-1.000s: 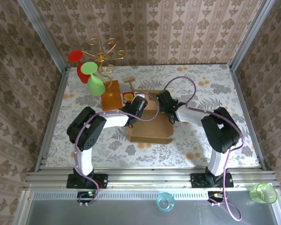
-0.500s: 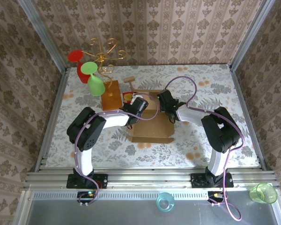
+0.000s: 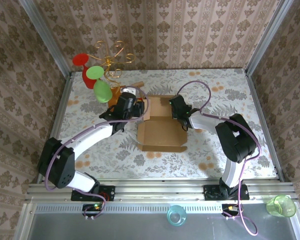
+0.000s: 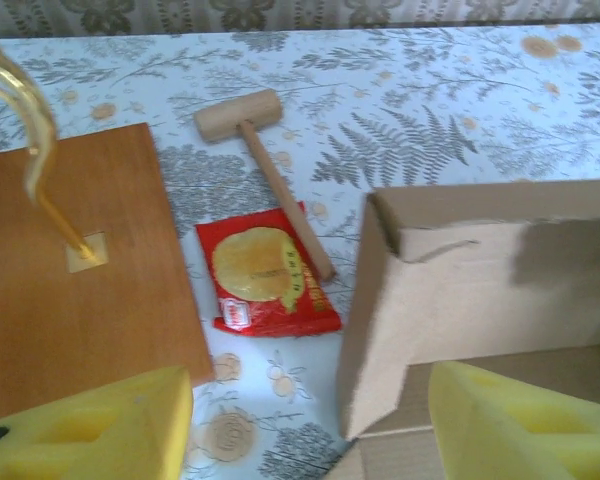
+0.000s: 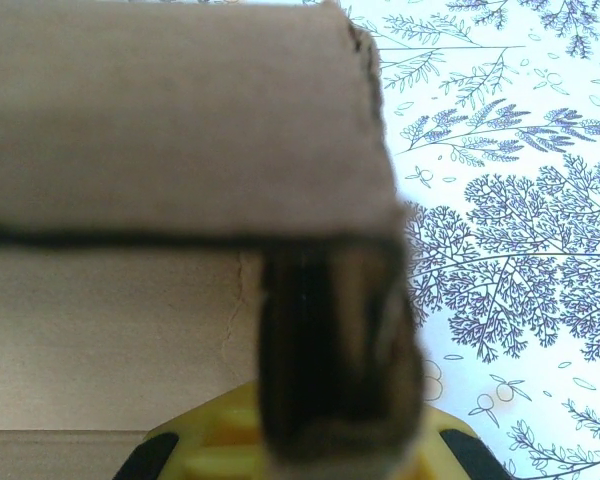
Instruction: Fold the paper box
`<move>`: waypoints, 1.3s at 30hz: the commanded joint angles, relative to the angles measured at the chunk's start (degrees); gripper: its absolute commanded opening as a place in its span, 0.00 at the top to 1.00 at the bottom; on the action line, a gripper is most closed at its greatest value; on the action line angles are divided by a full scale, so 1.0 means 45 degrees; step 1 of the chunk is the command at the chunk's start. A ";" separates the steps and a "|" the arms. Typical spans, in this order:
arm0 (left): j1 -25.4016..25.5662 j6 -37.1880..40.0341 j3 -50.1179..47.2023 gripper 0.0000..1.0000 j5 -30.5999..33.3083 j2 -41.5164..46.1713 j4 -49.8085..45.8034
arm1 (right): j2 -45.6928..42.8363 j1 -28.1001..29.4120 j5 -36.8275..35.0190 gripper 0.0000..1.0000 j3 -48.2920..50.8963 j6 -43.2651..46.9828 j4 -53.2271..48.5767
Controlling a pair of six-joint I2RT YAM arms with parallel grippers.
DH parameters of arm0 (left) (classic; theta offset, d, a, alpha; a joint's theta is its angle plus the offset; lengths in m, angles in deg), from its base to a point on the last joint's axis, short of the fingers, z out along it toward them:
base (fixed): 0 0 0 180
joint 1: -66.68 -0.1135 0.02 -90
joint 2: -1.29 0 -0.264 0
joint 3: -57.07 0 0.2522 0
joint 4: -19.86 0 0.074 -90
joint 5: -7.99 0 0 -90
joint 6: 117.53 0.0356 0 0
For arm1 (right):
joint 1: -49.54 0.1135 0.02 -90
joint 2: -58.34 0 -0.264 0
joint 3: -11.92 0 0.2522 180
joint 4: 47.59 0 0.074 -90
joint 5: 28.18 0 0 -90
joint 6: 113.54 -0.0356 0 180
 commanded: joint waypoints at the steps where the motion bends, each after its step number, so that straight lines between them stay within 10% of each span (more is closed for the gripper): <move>1: -0.0121 0.0337 0.0046 0.37 -0.1275 -0.0470 -0.0744 | 0.0140 -0.0081 0.0128 1.00 0.0135 0.0249 -0.0215; 16: 0.0240 0.2303 0.0487 0.40 -0.1000 -0.3491 0.2262 | 0.0133 -0.0081 0.0461 1.00 0.0364 0.0570 0.0159; 31: 0.0703 0.2292 0.0719 1.00 0.1844 -0.4808 0.2974 | -0.0095 0.0003 0.0515 1.00 0.0694 0.0805 0.0572; 39: 0.0905 0.1014 0.1139 1.00 0.4049 -0.5269 0.1933 | -0.0096 0.0139 0.0150 1.00 0.0701 0.0446 0.0337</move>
